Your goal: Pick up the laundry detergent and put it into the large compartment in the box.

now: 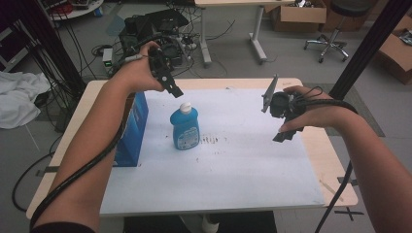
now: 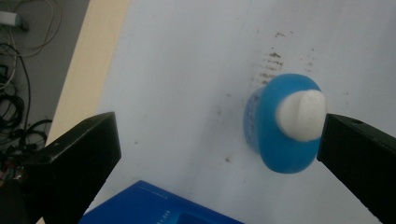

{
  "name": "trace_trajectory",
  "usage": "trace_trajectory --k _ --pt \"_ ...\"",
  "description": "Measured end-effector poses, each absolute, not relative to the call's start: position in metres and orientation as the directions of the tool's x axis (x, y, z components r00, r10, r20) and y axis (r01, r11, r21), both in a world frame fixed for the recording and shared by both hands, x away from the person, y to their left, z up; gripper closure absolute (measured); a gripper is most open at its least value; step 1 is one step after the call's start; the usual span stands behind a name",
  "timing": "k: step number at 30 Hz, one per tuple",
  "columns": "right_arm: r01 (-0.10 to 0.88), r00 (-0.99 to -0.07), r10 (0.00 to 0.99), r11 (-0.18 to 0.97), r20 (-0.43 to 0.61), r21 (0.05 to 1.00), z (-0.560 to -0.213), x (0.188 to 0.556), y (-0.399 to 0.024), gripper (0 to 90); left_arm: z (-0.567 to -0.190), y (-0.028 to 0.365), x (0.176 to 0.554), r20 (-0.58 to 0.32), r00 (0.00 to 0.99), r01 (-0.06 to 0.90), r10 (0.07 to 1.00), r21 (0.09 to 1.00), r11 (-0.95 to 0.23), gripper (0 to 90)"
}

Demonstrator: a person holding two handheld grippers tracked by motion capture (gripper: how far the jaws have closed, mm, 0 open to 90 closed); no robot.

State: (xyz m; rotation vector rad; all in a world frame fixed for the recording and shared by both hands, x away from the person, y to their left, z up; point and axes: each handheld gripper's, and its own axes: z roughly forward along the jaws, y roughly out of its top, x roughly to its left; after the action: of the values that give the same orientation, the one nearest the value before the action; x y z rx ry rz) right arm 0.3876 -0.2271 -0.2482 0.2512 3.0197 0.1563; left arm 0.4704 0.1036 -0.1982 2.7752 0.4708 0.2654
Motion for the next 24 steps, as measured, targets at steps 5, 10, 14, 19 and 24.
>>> trace_trajectory --k 5,10,14,19,24 --pt "0.151 -0.982 0.163 0.982 -0.098 0.114 -0.250 0.385 -0.225 15.9 -0.207 0.106 0.461 0.108 0.935 0.291 0.339 0.316 -0.903 0.1" --pt "0.147 -0.982 0.159 0.982 -0.103 0.118 -0.251 0.383 -0.224 15.8 -0.210 0.105 0.453 0.105 0.939 0.284 0.329 0.305 -0.909 0.1" --pt "0.145 -0.983 0.157 0.982 -0.096 0.122 -0.253 0.381 -0.223 15.8 -0.214 0.104 0.448 0.096 0.946 0.271 0.311 0.293 -0.917 0.1" --pt "0.140 -0.984 0.153 0.982 -0.095 0.126 -0.255 0.379 -0.222 15.9 -0.224 0.100 0.442 0.078 0.951 0.268 0.300 0.282 -0.921 0.1" --pt "0.138 -0.985 0.150 0.981 -0.088 0.134 -0.257 0.378 -0.222 15.9 -0.230 0.097 0.440 0.067 0.953 0.268 0.296 0.271 -0.925 0.1"
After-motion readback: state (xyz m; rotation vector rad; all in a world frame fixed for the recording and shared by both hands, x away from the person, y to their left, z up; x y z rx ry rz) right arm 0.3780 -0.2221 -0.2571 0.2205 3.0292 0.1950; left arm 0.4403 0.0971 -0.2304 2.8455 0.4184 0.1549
